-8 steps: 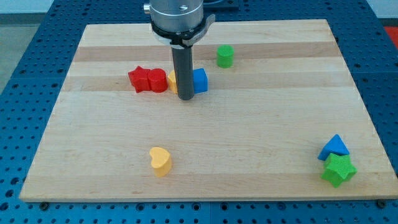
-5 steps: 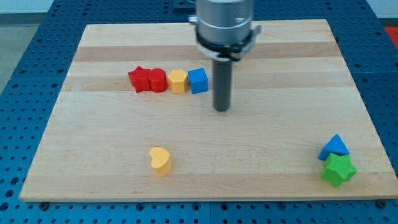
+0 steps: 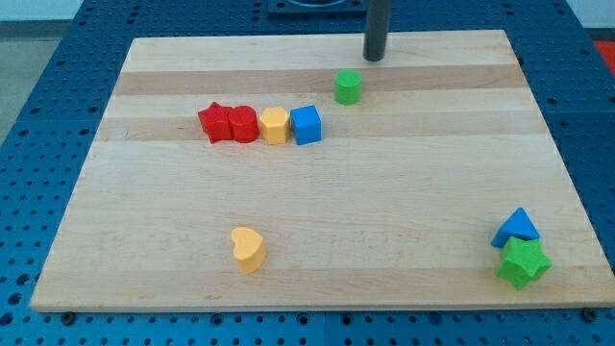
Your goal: Push green circle closer to blue cube
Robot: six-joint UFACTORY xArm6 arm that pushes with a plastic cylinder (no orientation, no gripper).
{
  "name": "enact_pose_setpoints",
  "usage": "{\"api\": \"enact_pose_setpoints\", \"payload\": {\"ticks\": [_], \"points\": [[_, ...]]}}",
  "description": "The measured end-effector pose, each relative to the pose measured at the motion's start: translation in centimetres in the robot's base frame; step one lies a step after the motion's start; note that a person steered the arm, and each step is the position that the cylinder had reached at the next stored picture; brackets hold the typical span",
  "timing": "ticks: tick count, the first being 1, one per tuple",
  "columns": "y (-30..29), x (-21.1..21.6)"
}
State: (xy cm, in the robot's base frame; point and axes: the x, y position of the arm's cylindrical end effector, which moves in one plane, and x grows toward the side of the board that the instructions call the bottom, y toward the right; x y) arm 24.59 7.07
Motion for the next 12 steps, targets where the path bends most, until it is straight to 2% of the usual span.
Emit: {"api": "enact_pose_setpoints", "payload": {"ticks": [3,4,6,8,12], "points": [[-0.2,5.9],[-0.3,6.2],[3.3,1.6],[-0.7,2.2],[-3.3,5.7]]}}
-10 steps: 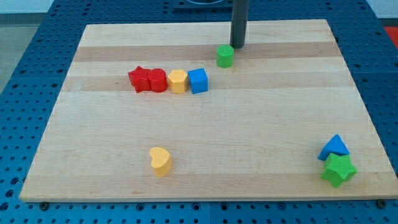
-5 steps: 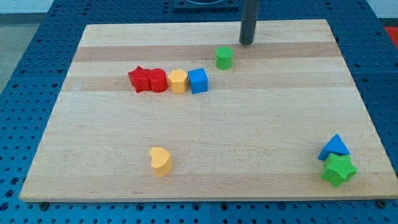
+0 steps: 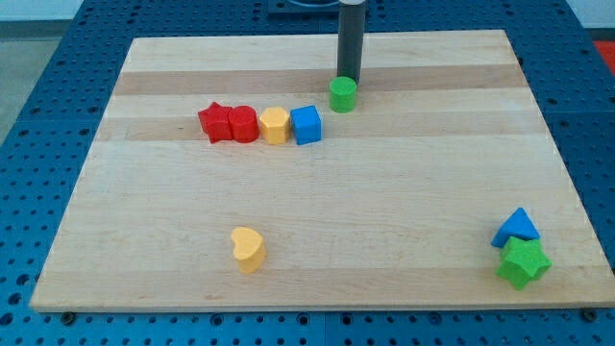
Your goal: Push green circle closer to blue cube
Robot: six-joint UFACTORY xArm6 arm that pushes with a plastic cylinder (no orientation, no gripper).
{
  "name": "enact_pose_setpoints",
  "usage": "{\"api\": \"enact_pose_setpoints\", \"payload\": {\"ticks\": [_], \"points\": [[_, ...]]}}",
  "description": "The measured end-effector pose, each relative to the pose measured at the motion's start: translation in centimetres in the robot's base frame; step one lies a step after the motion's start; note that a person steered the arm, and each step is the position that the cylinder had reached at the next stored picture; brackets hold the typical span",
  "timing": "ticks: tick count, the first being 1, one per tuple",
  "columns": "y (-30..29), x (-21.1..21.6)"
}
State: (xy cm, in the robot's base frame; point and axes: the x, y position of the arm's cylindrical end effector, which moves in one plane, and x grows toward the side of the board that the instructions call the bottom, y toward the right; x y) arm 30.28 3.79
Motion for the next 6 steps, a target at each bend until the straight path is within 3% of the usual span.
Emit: {"api": "enact_pose_setpoints", "payload": {"ticks": [4,6], "points": [[-2.0,3.8],[2.7,5.3]]}}
